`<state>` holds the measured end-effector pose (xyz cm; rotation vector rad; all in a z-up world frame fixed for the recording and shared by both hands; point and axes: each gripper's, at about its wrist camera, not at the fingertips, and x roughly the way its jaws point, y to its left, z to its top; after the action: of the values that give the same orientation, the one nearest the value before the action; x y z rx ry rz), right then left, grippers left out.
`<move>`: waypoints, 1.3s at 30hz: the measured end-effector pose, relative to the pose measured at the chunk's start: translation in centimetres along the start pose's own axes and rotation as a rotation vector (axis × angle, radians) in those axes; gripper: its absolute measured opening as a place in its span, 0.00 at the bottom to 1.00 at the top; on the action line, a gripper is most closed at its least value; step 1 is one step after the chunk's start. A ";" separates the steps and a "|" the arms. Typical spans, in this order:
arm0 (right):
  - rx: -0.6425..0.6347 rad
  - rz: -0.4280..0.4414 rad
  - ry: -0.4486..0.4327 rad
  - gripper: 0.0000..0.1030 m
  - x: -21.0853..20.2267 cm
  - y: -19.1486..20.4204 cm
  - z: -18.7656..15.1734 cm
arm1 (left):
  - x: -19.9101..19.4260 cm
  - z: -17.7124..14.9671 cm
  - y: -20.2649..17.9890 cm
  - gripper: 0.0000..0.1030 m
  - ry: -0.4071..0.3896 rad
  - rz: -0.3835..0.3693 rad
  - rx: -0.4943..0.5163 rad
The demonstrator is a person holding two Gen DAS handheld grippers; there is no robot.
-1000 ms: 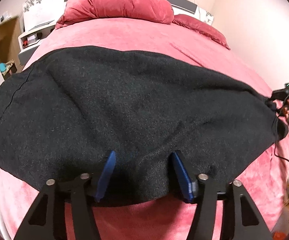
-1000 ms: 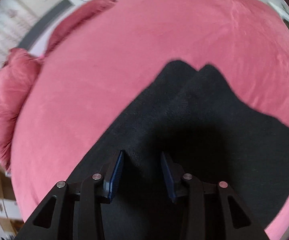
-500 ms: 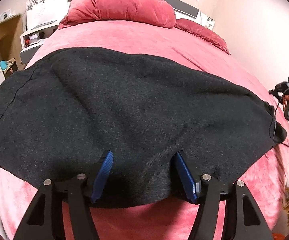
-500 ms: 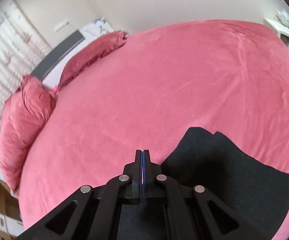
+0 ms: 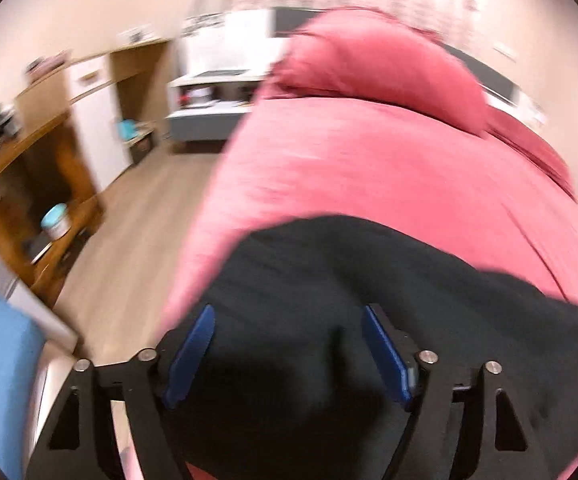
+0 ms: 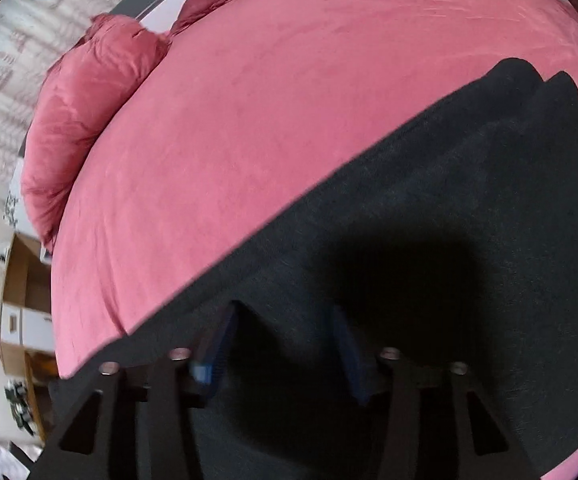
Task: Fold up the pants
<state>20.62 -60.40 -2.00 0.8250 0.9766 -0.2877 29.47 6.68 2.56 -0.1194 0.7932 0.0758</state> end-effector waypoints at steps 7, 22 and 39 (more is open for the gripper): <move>0.204 -0.055 -0.019 0.05 2.2 0.1 2.6 | 4.5 0.9 2.8 0.77 0.130 -0.005 -0.036; -0.295 0.296 -0.171 0.41 -1.1 8.6 -4.0 | 3.7 1.4 3.1 0.24 0.050 -0.015 0.042; -0.840 0.435 0.079 0.43 2.3 20.5 -32.0 | 1.1 -3.0 5.8 0.73 0.142 -0.203 -0.013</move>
<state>13.60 -23.04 -3.27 0.2522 0.8523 0.5123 27.43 12.09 -0.76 -0.2190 0.9179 -0.1208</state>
